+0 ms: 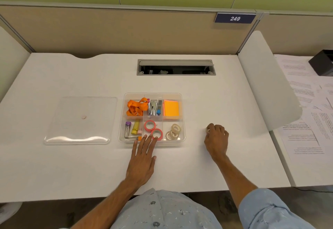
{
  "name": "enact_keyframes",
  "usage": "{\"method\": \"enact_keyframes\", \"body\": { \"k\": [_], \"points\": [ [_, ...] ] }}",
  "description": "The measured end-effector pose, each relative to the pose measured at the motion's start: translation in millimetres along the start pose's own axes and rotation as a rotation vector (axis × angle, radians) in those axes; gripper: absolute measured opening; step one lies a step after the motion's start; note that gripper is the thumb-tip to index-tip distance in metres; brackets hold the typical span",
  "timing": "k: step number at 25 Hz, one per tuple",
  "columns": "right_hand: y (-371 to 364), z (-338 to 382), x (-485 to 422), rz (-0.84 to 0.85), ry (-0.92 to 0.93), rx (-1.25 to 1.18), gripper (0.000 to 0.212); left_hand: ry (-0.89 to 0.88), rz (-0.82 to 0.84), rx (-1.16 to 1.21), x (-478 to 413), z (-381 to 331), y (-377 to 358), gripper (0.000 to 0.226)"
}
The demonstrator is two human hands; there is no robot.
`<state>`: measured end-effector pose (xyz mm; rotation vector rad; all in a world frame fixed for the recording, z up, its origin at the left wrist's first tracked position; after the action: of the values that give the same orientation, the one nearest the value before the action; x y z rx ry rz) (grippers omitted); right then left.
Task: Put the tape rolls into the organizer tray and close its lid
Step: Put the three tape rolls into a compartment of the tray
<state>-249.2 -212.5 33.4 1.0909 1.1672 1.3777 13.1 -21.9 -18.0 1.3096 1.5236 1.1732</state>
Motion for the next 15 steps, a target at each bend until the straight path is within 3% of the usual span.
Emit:
{"method": "enact_keyframes", "body": {
  "k": [5,9,12,15],
  "points": [
    [8.2,17.9,8.3,-0.083,-0.001,-0.287,0.020,-0.022,-0.018,0.011,0.2,2.2,-0.2,0.067],
    [19.2,47.1,11.1,-0.217,0.240,-0.376,0.017,-0.019,-0.013,0.024,0.0,2.8,0.7,0.070],
    [17.5,69.9,14.3,-0.162,0.401,-0.337,0.016,-0.030,-0.016,0.014,0.6,3.0,1.8,0.071],
    [9.2,83.7,24.7,-0.096,0.444,-0.270,0.021,-0.028,-0.014,0.024,0.2,2.3,2.9,0.071]
  ]
}}
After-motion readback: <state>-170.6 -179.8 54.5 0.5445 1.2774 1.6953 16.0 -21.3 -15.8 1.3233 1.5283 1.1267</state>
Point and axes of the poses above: each hand's wrist, its own x-axis away from the middle knuckle, its own y-axis out of the back of the hand, z = x × y, the point moved 2 cm from there along -x, towards the middle knuckle, and after that the axes turned 6 degrees about -z, right-handed, at the moved point
